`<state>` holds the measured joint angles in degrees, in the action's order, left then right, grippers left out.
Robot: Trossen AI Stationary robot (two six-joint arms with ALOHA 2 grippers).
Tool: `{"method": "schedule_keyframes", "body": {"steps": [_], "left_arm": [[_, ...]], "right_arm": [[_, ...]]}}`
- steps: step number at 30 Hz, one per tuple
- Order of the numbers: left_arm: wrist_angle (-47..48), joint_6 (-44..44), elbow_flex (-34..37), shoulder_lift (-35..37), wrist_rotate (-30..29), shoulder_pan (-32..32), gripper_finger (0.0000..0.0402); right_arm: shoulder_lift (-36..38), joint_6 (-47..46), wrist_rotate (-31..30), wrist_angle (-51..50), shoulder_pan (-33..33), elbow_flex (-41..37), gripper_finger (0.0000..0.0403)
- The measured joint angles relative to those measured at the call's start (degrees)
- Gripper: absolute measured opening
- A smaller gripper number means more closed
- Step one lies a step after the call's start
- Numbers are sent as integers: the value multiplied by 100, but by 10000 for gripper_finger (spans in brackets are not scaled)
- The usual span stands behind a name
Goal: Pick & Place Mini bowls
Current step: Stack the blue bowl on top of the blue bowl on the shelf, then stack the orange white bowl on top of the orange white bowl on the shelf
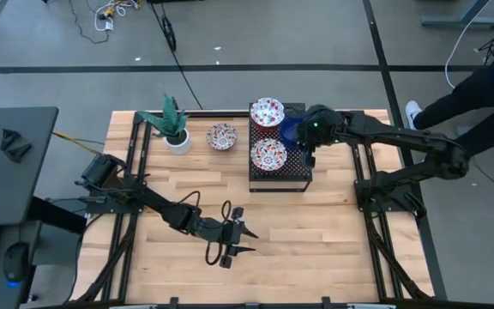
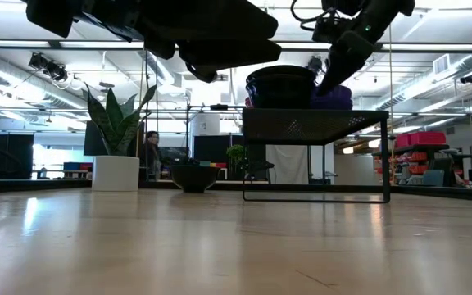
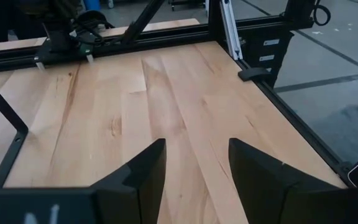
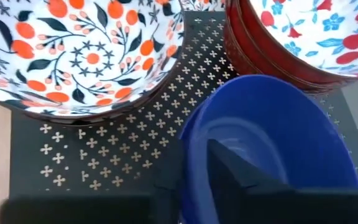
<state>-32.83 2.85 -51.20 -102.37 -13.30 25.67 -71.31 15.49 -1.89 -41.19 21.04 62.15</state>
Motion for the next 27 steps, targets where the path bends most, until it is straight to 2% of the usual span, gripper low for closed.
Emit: {"method": "schedule_keyframes", "body": {"steps": [6, 9, 12, 16, 18, 22, 25, 27], "left_arm": [[1, 2, 0, 0, 0, 0, 179], [4, 0, 0, 0, 0, 0, 179], [37, 83, 0, 0, -78, 3, 179], [969, 523, -4, 313, -814, 4, 179], [1841, 819, -27, 659, -1407, 2, 179], [3571, 1390, -33, 1416, -2429, 1, 179], [4530, 1545, -35, 1873, -2844, -111, 179], [4997, 1461, -35, 2062, -2861, -322, 179]], "right_arm": [[228, 0, 63, -114, -3, 80, 144], [347, -5, 319, -288, -3, 256, 169], [449, -180, 405, -467, -16, 345, 173], [618, -1013, 445, -739, -198, 336, 156], [710, -1458, 444, -751, -508, 207, 144], [932, -2115, 454, -330, -1628, -348, 117], [1003, -2716, 438, 651, -2618, -966, 98], [1001, -3063, 433, 1621, -3301, -1419, 86]]}}
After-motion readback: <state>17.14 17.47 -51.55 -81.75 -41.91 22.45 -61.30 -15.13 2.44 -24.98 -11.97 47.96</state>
